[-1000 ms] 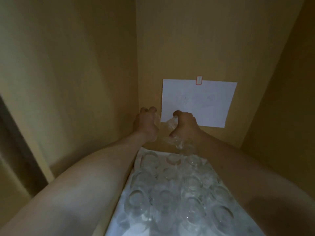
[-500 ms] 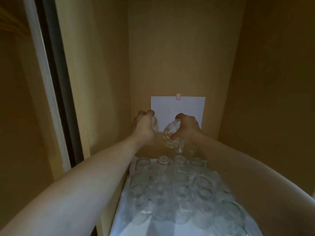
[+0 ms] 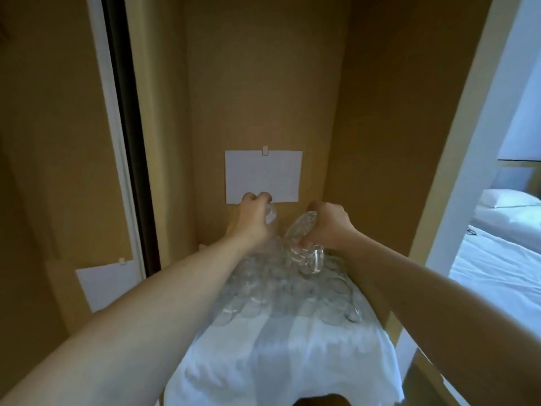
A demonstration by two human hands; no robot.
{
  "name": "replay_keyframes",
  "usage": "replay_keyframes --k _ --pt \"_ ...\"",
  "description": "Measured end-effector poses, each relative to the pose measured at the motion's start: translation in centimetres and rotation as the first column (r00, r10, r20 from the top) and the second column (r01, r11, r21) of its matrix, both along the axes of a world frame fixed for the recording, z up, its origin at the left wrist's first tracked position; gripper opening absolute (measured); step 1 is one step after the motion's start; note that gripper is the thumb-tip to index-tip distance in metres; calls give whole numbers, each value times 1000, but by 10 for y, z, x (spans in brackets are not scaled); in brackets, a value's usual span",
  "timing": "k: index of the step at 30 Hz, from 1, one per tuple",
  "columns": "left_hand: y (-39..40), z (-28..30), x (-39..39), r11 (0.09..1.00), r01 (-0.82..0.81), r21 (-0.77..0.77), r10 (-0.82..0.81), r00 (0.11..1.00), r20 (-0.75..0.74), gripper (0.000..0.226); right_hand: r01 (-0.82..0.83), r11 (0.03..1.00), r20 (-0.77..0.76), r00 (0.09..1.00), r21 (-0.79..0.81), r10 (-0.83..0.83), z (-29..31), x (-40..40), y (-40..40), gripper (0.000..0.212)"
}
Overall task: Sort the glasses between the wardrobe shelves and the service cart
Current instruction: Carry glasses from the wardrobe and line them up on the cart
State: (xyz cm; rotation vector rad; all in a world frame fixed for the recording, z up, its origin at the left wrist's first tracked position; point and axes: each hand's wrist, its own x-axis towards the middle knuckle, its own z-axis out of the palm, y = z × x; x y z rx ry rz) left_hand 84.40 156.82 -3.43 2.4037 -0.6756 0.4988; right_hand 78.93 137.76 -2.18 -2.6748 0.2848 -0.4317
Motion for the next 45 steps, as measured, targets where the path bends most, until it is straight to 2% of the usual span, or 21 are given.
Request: replay_keyframes --k 6,9,13,17,29,35,39,45 --pt "-33 -12 -50 997 78 -3 -78 996 -36 79 82 996 -9 997 36 -81 -15 -65 -25 73" --pt "-55 -12 -79 995 99 -20 -99 994 -42 73 115 993 -20 993 9 -115 -21 -98 -42 73" --pt "-88 -16 -122 992 128 -4 -128 987 -93 71 134 991 -26 991 -5 -134 -30 -148 -75 89" --pt "-126 -25 -173 983 179 -31 -181 979 -96 57 162 987 -49 986 17 -161 -37 -207 -114 96" --pt "-262 -41 -321 925 378 34 -367 914 -175 83 396 909 -53 918 127 -393 -65 -406 -237 89" --pt "-337 -51 -376 859 511 41 -497 850 -175 85 547 818 -26 834 181 -552 -78 -489 -291 87" --pt "-390 -56 -406 784 615 80 -595 782 -182 86 632 741 -37 766 227 -642 -93 -529 -323 92" --pt "-472 -68 -436 663 746 58 -729 662 -175 87 721 653 -63 681 231 -730 -106 -575 -370 95"
